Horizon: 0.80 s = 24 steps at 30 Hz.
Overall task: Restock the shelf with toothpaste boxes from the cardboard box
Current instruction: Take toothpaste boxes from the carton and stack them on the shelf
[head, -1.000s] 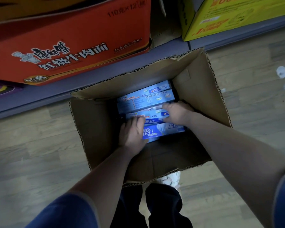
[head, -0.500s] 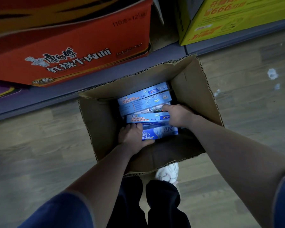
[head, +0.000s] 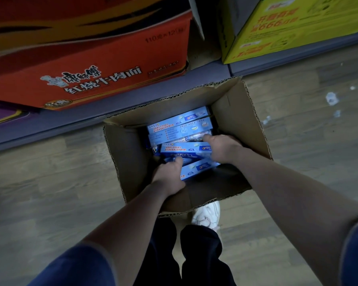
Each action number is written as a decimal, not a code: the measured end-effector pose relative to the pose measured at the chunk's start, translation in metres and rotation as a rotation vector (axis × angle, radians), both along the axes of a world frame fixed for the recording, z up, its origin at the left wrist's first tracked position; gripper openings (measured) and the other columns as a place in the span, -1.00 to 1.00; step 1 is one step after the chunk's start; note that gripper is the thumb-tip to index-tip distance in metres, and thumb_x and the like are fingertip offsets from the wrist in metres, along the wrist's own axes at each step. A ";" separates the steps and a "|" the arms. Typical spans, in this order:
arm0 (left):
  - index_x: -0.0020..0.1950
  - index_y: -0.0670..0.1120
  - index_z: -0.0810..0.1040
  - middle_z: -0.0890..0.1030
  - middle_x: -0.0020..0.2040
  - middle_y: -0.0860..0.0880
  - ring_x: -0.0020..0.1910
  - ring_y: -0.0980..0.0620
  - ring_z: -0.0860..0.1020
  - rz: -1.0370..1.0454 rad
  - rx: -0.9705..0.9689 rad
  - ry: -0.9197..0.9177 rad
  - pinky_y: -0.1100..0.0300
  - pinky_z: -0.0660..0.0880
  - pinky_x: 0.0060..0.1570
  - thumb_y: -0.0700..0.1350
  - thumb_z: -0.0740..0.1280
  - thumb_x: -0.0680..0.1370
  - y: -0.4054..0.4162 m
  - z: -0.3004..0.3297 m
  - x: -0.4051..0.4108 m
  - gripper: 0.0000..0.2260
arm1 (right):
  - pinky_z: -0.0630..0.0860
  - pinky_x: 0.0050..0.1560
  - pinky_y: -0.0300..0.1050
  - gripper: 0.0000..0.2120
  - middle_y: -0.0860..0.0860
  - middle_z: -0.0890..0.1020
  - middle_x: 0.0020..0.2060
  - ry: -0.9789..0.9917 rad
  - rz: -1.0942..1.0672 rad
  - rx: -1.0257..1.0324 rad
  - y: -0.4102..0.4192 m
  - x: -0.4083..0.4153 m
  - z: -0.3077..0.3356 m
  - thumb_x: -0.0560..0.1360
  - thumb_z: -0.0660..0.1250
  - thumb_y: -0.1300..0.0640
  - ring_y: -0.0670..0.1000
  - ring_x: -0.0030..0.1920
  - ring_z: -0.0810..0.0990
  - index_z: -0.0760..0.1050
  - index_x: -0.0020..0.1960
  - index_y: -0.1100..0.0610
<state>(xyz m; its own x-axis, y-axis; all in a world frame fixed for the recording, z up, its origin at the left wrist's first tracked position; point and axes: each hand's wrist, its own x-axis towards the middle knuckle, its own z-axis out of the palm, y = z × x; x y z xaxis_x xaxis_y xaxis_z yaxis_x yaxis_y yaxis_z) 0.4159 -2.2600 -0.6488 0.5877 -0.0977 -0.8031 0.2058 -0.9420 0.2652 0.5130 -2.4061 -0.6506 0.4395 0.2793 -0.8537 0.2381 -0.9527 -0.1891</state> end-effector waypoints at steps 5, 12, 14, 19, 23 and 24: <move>0.19 -0.10 0.27 0.53 0.11 -0.12 0.08 -0.14 0.53 -0.099 0.072 -0.071 0.14 0.36 -0.13 -0.11 0.29 0.47 0.002 0.024 -0.001 -0.66 | 0.43 0.17 -0.05 -0.41 0.17 0.48 0.26 -0.029 0.058 -0.026 -0.001 -0.005 0.024 0.49 0.17 0.29 0.17 0.25 0.45 0.10 0.48 0.08; 0.26 -0.06 0.38 0.48 0.20 -0.09 0.17 -0.09 0.48 -0.232 0.142 -0.194 0.08 0.45 0.01 -0.09 0.29 0.49 0.008 0.080 0.010 -0.65 | 0.43 0.10 -0.09 -0.42 0.13 0.53 0.20 -0.080 0.097 0.001 -0.001 0.006 0.092 0.48 0.21 0.28 0.15 0.19 0.50 0.16 0.46 0.04; 0.27 -0.04 0.37 0.48 0.19 -0.07 0.17 -0.08 0.47 -0.221 0.155 -0.231 0.10 0.45 0.01 -0.07 0.29 0.49 0.013 0.101 0.014 -0.64 | 0.44 0.07 -0.10 -0.43 0.12 0.54 0.17 -0.099 0.056 0.017 0.001 0.010 0.117 0.46 0.23 0.28 0.15 0.17 0.51 0.19 0.43 0.05; 0.32 -0.01 0.35 0.48 0.21 -0.04 0.20 -0.04 0.46 -0.203 0.155 -0.324 0.15 0.43 0.04 -0.05 0.28 0.48 0.028 0.166 0.022 -0.60 | 0.37 -0.08 -0.14 -0.57 0.12 0.56 0.08 -0.177 -0.010 0.093 0.002 0.017 0.191 0.45 0.23 0.29 0.16 0.11 0.50 0.29 0.29 0.07; 0.34 0.06 0.32 0.48 0.22 0.01 0.20 -0.02 0.46 -0.163 0.117 -0.350 0.17 0.43 0.01 -0.05 0.26 0.47 0.043 0.236 0.023 -0.57 | 0.42 -0.03 -0.06 -0.63 0.14 0.55 0.06 -0.239 -0.016 0.178 0.000 0.018 0.261 0.47 0.27 0.21 0.17 0.11 0.48 0.31 0.25 0.08; 0.35 0.08 0.32 0.48 0.23 0.02 0.20 -0.01 0.46 -0.152 0.097 -0.357 0.16 0.43 0.01 -0.05 0.25 0.47 0.047 0.256 0.023 -0.57 | 0.42 0.00 -0.04 -0.64 0.13 0.54 0.08 -0.253 -0.021 0.208 0.000 0.018 0.280 0.47 0.28 0.20 0.17 0.12 0.48 0.33 0.25 0.08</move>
<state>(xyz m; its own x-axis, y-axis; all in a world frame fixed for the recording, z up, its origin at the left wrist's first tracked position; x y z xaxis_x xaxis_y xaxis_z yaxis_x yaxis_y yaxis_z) 0.4388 -2.2129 -0.3931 0.8165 -0.1388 -0.5604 -0.0273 -0.9789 0.2027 0.5311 -2.4065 -0.3703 0.6379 0.4244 -0.6427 0.2827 -0.9052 -0.3172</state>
